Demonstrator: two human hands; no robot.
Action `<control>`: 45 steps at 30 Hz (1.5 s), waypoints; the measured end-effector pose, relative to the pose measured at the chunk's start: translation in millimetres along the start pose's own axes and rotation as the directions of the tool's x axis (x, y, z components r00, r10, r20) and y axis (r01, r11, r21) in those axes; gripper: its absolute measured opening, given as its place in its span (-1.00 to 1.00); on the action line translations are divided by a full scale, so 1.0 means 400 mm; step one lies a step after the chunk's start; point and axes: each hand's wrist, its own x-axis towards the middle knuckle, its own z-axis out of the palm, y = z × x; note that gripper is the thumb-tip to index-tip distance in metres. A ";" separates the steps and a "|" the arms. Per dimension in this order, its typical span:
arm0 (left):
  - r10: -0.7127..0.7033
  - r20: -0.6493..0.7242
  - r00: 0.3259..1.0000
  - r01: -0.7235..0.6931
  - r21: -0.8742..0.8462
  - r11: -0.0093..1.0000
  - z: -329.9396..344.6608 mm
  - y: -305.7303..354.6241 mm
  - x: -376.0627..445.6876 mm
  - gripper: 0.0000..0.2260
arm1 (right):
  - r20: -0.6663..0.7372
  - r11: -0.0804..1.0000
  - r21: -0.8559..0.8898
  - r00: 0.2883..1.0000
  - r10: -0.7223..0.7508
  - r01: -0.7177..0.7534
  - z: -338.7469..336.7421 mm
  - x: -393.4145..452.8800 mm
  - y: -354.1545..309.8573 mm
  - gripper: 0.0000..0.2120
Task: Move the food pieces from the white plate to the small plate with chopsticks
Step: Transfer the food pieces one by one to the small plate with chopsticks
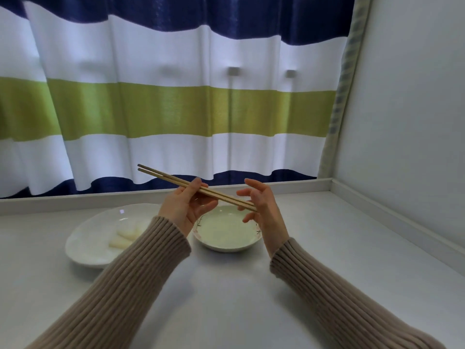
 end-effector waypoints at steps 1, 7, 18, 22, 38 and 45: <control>0.020 -0.014 1.000 -0.020 -0.026 0.999 -0.021 0.021 -0.005 -0.89 | 0.047 1.000 -0.012 0.999 -0.009 0.009 0.028 0.009 0.000 -0.51; 0.026 -0.014 1.000 -0.026 -0.028 0.999 -0.116 0.084 -0.035 -0.86 | 0.258 0.993 -0.078 0.964 -0.070 0.093 0.197 0.044 0.002 -0.68; 0.175 -0.176 0.969 -0.108 0.334 0.936 -0.300 0.175 -0.034 -0.76 | 0.259 0.995 -0.004 0.961 -0.093 0.097 0.366 0.111 -0.009 -0.65; 0.462 -0.227 0.857 -0.233 0.629 0.742 -0.360 0.193 -0.034 -0.77 | 0.273 0.998 -0.047 0.962 -0.027 0.041 0.341 0.142 -0.028 -0.57; 0.636 -0.109 0.764 -0.233 0.873 0.429 -0.385 0.161 -0.022 -0.80 | 0.435 0.981 -0.190 0.899 0.045 0.043 0.304 0.153 -0.053 -0.32; 0.615 -0.081 0.784 -0.228 0.884 0.408 -0.379 0.157 -0.022 -0.81 | 0.492 0.961 -0.268 0.867 0.074 0.070 0.302 0.150 -0.068 -0.34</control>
